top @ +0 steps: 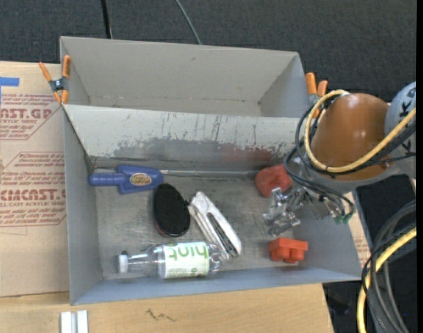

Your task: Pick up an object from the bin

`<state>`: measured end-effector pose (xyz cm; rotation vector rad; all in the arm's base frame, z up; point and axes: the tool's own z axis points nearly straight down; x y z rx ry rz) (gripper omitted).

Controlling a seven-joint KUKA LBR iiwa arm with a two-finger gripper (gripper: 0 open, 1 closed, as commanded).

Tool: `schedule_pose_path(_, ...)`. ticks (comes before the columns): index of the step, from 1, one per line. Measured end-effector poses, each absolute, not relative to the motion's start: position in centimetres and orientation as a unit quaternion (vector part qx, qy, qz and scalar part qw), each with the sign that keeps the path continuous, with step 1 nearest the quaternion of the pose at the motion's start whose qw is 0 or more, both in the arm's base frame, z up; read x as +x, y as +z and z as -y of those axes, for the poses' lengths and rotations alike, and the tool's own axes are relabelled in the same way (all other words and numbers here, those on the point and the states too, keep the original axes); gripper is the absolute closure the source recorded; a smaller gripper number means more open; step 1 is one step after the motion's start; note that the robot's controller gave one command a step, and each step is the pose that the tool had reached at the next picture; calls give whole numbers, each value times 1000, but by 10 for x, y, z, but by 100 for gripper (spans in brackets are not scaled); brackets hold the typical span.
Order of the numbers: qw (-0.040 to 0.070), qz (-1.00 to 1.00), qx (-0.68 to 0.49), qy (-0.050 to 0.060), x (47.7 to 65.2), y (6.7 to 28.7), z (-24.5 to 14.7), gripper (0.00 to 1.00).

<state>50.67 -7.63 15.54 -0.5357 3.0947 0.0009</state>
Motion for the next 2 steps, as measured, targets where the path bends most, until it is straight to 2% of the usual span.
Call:
schedule_pose_path(1, 0, -985, -171, 0, 507, 155, 76, 0)
schedule_pose_path(2, 0, -985, -171, 0, 507, 155, 76, 0)
